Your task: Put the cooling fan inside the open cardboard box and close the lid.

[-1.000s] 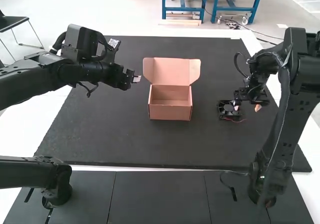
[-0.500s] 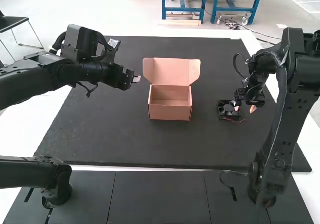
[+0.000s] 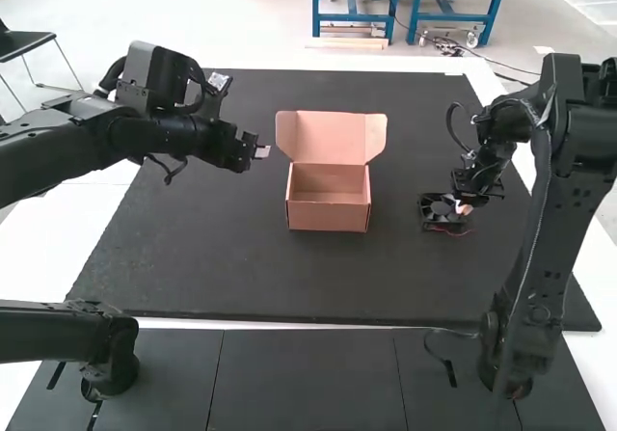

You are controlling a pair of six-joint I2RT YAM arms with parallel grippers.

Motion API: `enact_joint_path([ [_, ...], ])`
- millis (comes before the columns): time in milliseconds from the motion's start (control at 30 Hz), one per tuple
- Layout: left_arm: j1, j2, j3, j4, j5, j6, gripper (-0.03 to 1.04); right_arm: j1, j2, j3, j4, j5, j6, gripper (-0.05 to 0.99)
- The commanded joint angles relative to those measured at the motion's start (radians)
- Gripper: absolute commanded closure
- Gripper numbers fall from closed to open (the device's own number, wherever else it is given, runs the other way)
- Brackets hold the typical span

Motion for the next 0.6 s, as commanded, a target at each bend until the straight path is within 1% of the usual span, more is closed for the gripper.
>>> enact_joint_path([
  [0, -0.003, -0.002, 0.003, -0.010, 0.013, 0.034, 0.05, 0.009, 0.019, 0.029, -0.023, -0.055, 0.020, 0.95],
  [100, -0.002, -0.005, -0.006, -0.034, 0.013, 0.051, 0.05, 0.005, 0.018, 0.058, -0.049, -0.075, 0.024, 0.95],
  [400, 0.000, -0.015, -0.009, -0.039, -0.007, 0.083, 0.05, 0.000, -0.021, 0.135, -0.104, -0.101, 0.026, 0.95],
  [567, 0.014, -0.018, -0.009, -0.039, -0.018, 0.100, 0.05, 0.000, -0.097, 0.143, -0.158, -0.124, 0.028, 0.95],
])
